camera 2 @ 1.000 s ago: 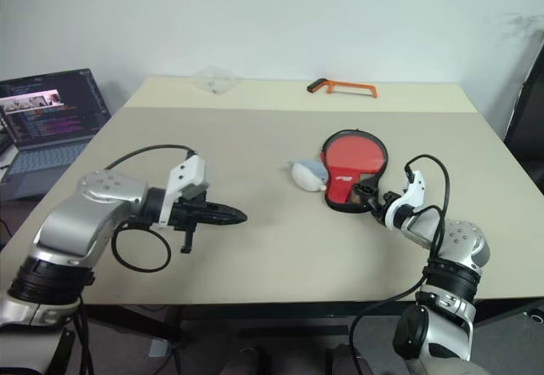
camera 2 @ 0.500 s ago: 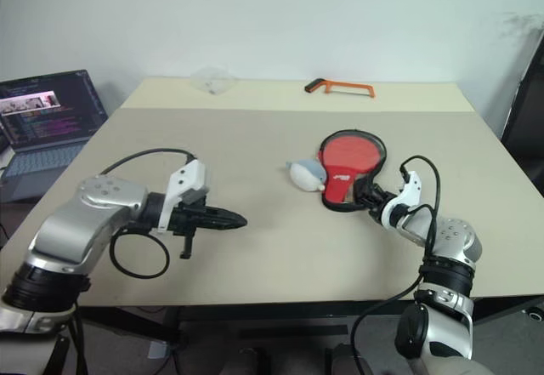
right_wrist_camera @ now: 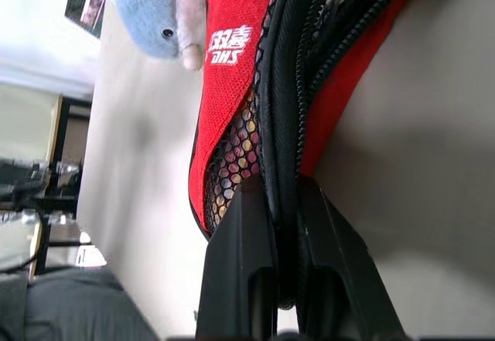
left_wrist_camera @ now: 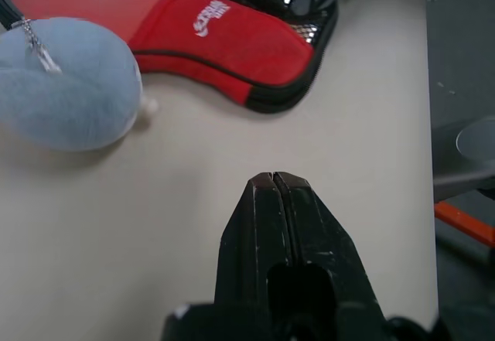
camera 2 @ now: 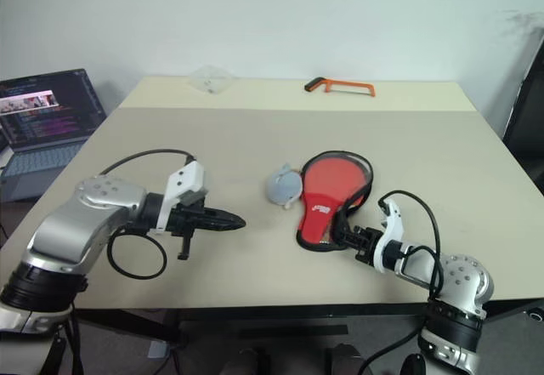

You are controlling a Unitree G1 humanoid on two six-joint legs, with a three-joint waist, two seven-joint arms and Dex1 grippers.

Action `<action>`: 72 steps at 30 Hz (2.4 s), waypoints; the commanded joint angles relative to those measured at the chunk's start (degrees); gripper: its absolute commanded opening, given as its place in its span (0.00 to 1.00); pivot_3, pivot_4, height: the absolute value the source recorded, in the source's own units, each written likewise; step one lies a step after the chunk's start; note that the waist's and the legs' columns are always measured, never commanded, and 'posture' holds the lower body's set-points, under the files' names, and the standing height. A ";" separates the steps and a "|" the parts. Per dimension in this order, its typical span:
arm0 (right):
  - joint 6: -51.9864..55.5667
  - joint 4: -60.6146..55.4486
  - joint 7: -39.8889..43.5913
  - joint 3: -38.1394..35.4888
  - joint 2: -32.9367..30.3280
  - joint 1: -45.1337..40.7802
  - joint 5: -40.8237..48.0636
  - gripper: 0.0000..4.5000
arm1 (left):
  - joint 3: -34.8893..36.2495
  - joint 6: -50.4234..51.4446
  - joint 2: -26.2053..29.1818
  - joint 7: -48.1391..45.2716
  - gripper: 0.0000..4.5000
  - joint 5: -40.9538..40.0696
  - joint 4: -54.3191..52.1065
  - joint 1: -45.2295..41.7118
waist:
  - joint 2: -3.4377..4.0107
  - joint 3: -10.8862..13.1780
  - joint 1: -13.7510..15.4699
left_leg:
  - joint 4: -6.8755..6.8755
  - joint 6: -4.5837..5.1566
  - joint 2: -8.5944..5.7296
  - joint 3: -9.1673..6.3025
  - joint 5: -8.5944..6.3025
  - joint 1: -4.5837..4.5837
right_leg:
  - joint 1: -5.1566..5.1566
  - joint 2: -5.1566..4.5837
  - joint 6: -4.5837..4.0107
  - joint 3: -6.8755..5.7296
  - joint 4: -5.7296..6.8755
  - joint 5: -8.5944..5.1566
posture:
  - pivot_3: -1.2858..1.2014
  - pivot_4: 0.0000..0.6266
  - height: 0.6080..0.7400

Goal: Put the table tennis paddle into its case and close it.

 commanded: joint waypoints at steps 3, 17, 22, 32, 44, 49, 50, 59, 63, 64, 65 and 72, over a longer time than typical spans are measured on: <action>2.65 -5.02 3.30 4.40 -3.89 6.07 6.73 0.01 | -0.55 -2.03 1.12 -1.74 0.00 0.76 1.04 -1.80 | -0.02 -0.01 0.10 | -0.01 0.00 0.00 0.01 0.00 -0.01 | 0.01 -0.01 0.00 0.00 -0.04 -0.01 | 0.52 0.24 1.00; 2.65 -14.39 4.18 11.58 -9.40 18.68 18.18 0.01 | -2.00 -4.30 0.43 -4.14 0.00 2.68 5.10 -4.52 | -0.25 -0.15 0.20 | -0.16 0.00 0.04 -0.04 0.00 0.02 | 0.02 0.03 -0.11 -0.05 -0.08 -0.10 | 0.52 0.24 1.00; 1.13 -14.13 3.08 13.53 -9.58 19.13 17.46 0.01 | -2.03 -4.42 0.39 -4.27 0.00 2.95 5.25 -4.54 | -0.26 -0.16 0.11 | -0.17 0.00 0.05 -0.04 0.00 0.07 | 0.02 0.04 -0.12 -0.03 -0.04 -0.11 | 0.52 0.24 1.00; -5.03 -11.69 6.04 11.63 -17.91 11.89 14.57 0.20 | -1.78 -4.44 0.47 -4.01 0.00 3.65 5.11 -3.97 | -0.28 -0.15 0.13 | -0.05 0.00 0.02 -0.03 0.01 0.11 | 0.04 0.05 -0.10 0.05 0.00 -0.09 | 0.52 0.24 1.00; -21.79 -19.74 28.31 12.15 -42.06 13.32 5.57 0.99 | -1.22 -6.21 -0.66 -2.43 0.00 4.92 8.11 -5.59 | -0.29 -0.13 1.25 | -0.01 0.00 0.02 0.01 0.00 0.09 | 0.04 0.04 0.00 0.06 -0.05 -0.06 | 0.52 0.24 1.00; -32.04 -17.60 24.53 21.61 -37.52 -0.97 -5.20 0.99 | -1.25 -7.43 -3.43 -0.14 0.00 5.84 11.48 -8.51 | -0.33 -0.10 1.14 | 0.22 0.00 0.02 -0.08 0.00 0.12 | 0.06 0.09 -0.03 0.09 -0.03 0.06 | 0.52 0.24 1.00; -34.21 -15.31 21.71 25.30 -34.64 -3.87 -9.67 0.99 | -1.46 -7.86 -3.92 0.09 0.00 6.17 11.83 -8.82 | -0.36 -0.12 1.04 | 0.30 0.00 0.01 -0.09 0.00 0.09 | 0.06 0.10 -0.06 0.10 -0.03 0.06 | 0.52 0.24 1.00; -48.04 9.01 6.39 38.94 -12.98 -8.45 -33.80 0.99 | -2.53 -9.24 -8.23 2.92 0.00 8.29 13.79 -11.25 | -0.42 -0.15 2.42 | 0.42 -0.03 -0.02 -0.06 -0.01 -0.32 | -0.14 0.06 0.06 0.06 -0.04 0.20 | 0.52 0.24 1.00; -39.63 13.07 6.64 40.95 -10.20 -5.44 -34.95 0.99 | -2.78 -8.47 -10.87 5.05 0.00 8.72 15.48 -12.48 | -0.46 -0.18 2.81 | 0.42 -0.06 -0.04 -0.05 -0.03 -0.34 | -0.13 0.03 -0.01 0.04 -0.04 0.24 | 0.52 0.24 1.00; -37.16 13.61 6.60 41.66 -9.88 -4.68 -35.35 0.99 | -3.23 -8.58 -11.62 5.46 0.00 9.12 16.13 -12.76 | -0.48 -0.22 2.81 | 0.44 -0.06 -0.03 -0.08 -0.03 -0.27 | -0.06 0.04 0.01 0.01 -0.02 0.23 | 0.52 0.24 1.00; -35.20 13.77 6.50 41.28 -8.94 -3.87 -35.00 0.99 | -3.91 -9.55 -12.48 5.73 0.00 9.85 17.22 -13.15 | -0.58 -0.37 2.80 | 0.45 -0.06 -0.03 -0.08 -0.03 -0.14 | 0.05 0.04 0.09 0.01 0.01 0.18 | 0.52 0.24 1.00; -33.26 12.64 7.06 41.62 -7.05 -2.90 -37.47 0.99 | -7.39 -12.94 -17.35 7.58 0.00 14.79 28.09 -18.11 | -1.18 -1.05 2.67 | 0.15 -0.43 0.03 -0.08 -0.28 1.68 | 1.45 -0.11 -0.43 -0.02 -0.48 -0.12 | 0.52 0.24 1.00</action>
